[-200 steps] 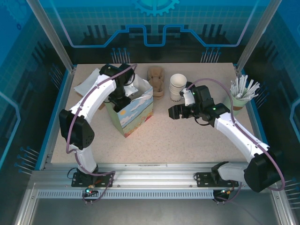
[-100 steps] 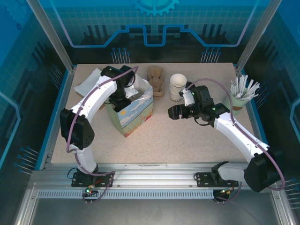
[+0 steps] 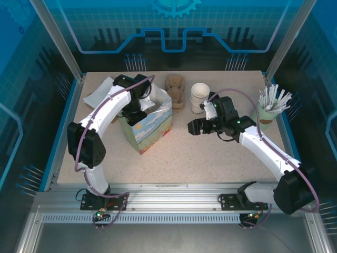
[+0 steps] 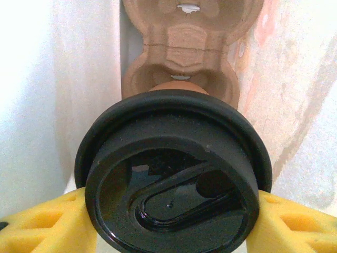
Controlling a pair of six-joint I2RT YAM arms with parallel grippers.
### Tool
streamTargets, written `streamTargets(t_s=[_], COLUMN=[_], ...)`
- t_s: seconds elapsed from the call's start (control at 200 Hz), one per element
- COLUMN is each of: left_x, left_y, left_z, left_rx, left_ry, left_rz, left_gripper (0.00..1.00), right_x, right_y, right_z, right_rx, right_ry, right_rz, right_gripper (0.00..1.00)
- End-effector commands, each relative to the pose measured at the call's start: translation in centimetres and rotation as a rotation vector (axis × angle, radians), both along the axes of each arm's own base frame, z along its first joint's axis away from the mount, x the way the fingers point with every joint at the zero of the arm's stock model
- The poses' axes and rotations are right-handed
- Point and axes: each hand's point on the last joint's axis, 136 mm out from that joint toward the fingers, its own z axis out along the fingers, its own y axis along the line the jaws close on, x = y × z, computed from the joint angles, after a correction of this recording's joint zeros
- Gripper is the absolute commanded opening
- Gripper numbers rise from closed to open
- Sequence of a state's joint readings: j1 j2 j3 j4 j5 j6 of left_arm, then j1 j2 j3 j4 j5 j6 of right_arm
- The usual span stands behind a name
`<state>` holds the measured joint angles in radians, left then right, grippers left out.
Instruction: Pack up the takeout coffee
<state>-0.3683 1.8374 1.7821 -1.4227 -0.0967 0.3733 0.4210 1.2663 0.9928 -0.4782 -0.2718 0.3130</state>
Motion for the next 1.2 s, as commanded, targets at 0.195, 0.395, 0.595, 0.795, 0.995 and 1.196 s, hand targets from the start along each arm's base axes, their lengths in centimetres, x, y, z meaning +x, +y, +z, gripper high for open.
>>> streamTargets(t_s=[0.195, 0.395, 0.595, 0.795, 0.995, 1.196], left_x=[-0.6, -0.4, -0.1, -0.1, -0.1, -0.1], left_y=[0.6, 0.6, 0.4, 0.3, 0.3, 0.3], left_z=[0.4, -0.6, -0.9, -0.8, -0.6, -0.5], left_rx=[-0.007, -0.002, -0.005, -0.008, -0.010, -0.010], left_ry=[-0.003, 0.013, 0.012, 0.009, 0.006, 0.004], left_rz=[0.000, 0.009, 0.012, 0.015, 0.019, 0.019], left_gripper=[0.49, 0.49, 0.49, 0.49, 0.49, 0.49], right_x=[-0.2, -0.2, -0.3, -0.3, -0.4, -0.4], right_y=[0.8, 0.8, 0.9, 0.9, 1.0, 1.0], right_z=[-0.2, -0.3, -0.5, -0.5, -0.6, -0.6], right_rx=[-0.003, -0.006, -0.007, -0.007, -0.008, -0.008], right_ry=[-0.001, 0.002, 0.007, 0.009, 0.011, 0.013], right_rz=[0.031, 0.032, 0.034, 0.036, 0.038, 0.041], right_gripper=[0.83, 0.83, 0.83, 0.83, 0.83, 0.83])
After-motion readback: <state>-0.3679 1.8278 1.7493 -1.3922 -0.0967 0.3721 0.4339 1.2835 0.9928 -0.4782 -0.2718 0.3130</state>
